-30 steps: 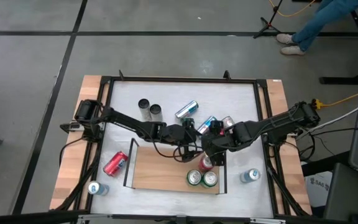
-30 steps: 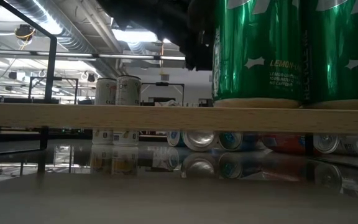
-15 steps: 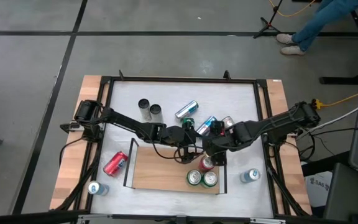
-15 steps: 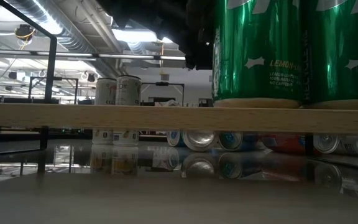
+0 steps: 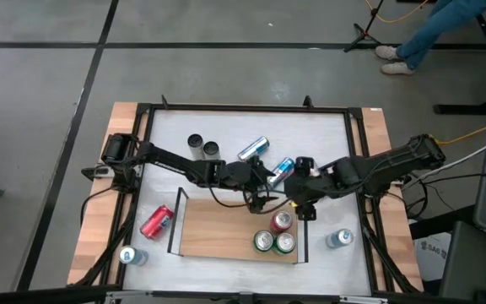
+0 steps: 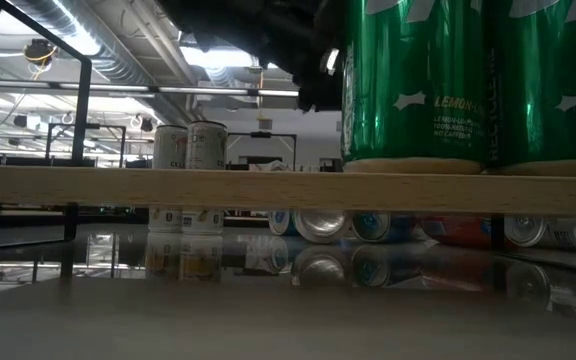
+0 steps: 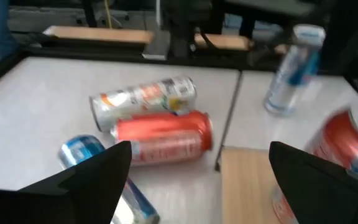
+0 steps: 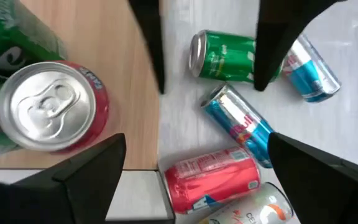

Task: Place canned beverage on shelf
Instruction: Put the green soda can on the shelf aligned with the other green soda can

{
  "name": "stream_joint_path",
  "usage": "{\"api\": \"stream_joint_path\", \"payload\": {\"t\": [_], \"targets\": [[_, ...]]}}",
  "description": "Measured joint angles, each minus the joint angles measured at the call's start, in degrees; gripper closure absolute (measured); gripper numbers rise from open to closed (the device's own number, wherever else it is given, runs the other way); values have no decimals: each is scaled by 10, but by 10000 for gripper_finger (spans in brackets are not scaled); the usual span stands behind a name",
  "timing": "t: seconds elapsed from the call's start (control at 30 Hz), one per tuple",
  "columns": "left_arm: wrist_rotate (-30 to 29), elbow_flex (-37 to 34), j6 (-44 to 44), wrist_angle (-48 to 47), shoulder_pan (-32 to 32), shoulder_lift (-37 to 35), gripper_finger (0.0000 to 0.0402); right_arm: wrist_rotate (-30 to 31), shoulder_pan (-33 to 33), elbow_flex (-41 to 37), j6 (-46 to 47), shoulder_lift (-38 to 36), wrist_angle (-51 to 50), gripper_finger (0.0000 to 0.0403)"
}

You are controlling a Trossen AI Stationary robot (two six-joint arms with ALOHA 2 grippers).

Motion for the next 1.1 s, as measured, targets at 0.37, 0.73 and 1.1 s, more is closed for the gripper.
{"api": "stream_joint_path", "payload": {"t": [0.37, 0.73, 1.1], "targets": [[-1, 69, -38, -87, 50, -35, 25, -4, -38, -84, -82, -98, 38, 20], [-64, 283, -153, -528, 84, -38, 25, -41, -190, -268, -158, -259, 190, 20], [-17, 259, -398, -663, 96, -36, 25, -179, -364, -337, -269, -279, 339, 20]]}}
